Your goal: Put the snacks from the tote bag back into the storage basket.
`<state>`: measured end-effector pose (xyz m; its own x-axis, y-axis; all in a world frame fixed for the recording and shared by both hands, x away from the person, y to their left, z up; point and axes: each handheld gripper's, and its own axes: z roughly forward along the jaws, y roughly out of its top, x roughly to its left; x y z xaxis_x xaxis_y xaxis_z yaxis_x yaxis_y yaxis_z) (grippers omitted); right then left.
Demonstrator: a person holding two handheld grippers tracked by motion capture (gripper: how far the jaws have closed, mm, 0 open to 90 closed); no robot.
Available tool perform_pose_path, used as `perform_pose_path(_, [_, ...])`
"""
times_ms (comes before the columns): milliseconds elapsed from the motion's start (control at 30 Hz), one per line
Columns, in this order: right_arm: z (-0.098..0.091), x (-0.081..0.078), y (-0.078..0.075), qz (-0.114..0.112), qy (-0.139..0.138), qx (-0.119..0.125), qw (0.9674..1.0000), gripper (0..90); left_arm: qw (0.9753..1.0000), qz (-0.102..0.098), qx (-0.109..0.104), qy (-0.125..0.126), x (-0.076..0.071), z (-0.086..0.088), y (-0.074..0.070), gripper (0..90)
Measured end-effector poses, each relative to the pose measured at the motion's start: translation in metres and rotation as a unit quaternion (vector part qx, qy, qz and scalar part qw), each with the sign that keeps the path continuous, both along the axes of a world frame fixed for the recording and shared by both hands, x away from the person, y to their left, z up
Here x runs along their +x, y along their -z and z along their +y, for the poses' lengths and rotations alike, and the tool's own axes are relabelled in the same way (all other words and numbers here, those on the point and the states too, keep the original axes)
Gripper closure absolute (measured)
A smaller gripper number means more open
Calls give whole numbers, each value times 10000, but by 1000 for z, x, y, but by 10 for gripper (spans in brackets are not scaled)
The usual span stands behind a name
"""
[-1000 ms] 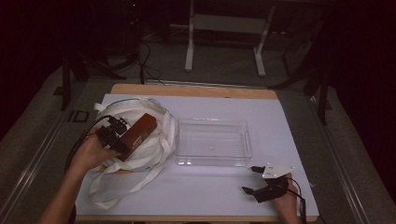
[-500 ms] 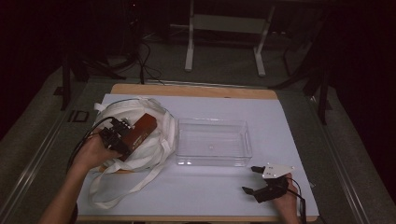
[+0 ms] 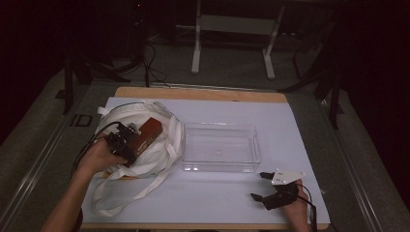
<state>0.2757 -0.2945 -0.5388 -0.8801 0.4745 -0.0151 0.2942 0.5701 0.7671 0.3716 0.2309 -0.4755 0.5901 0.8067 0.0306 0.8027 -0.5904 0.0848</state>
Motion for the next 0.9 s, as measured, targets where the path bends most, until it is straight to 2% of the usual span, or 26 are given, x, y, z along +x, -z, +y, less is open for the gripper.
perform_pose_path(233, [0, 0, 0, 0, -3, -4, 10000, 138, 9998, 154, 88, 50, 3, -2, 2, 377])
perform_pose_path(467, [0, 0, 0, -5, -2, -8, 10000, 138, 9997, 205, 140, 42, 4, -4, 5, 380])
perform_pose_path(600, [0, 0, 0, -2, -2, -10, 10000, 138, 9997, 195, 104, 60, 3, -2, 6, 389])
perform_pose_path(900, [0, 0, 0, -4, 8, -16, 10000, 138, 9998, 21, 81, 152, -1, -1, 2, 425])
